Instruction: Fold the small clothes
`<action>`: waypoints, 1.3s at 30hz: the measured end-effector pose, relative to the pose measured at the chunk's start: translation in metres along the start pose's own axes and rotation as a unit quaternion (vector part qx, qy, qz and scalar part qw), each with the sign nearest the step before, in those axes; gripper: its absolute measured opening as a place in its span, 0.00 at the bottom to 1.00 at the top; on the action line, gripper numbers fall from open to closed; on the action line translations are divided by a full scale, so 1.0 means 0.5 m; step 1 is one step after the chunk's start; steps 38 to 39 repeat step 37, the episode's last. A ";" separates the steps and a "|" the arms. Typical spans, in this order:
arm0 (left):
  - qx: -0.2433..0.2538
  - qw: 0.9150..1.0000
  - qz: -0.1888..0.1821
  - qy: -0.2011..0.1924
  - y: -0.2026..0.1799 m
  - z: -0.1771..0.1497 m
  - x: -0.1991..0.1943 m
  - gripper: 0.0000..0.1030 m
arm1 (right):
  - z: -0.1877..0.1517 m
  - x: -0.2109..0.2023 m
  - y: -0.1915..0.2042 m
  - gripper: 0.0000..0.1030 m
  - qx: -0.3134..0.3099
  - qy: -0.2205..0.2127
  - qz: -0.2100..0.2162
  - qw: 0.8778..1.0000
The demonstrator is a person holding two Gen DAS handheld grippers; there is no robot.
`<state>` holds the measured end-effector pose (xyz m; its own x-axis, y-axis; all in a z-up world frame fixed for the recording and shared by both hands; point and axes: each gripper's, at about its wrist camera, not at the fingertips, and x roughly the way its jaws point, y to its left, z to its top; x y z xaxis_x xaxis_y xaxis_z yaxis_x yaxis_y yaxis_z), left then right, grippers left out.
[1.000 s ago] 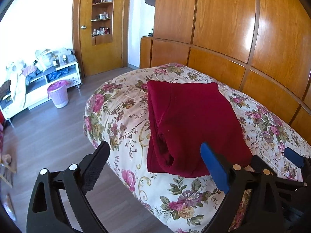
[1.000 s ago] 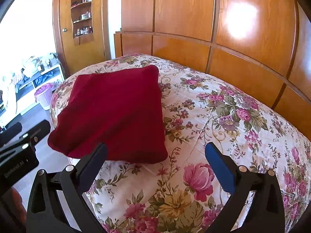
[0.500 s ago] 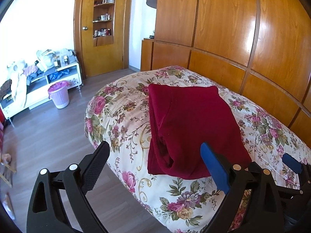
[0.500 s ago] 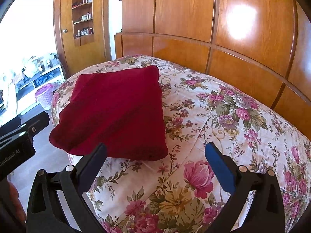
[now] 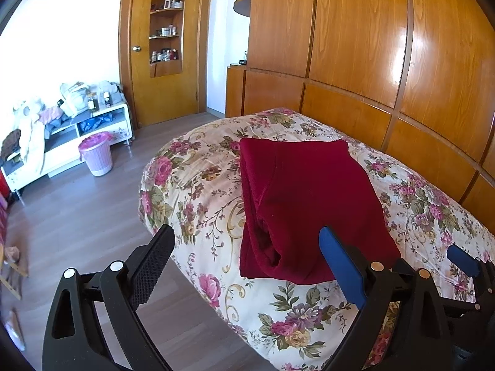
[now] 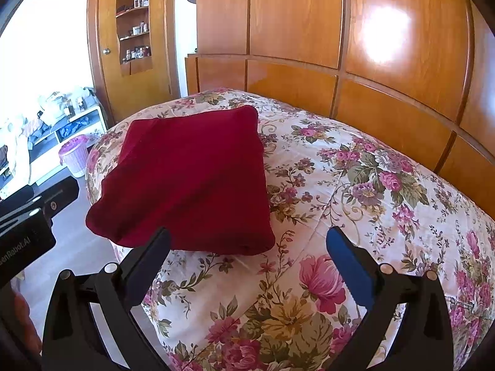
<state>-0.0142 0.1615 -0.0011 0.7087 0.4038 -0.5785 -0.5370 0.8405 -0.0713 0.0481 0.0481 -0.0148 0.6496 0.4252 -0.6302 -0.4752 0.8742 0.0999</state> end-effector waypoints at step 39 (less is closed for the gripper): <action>-0.022 0.999 0.004 0.030 0.017 -0.007 0.026 0.93 | -0.005 0.016 -0.005 0.97 0.009 0.009 0.006 1.000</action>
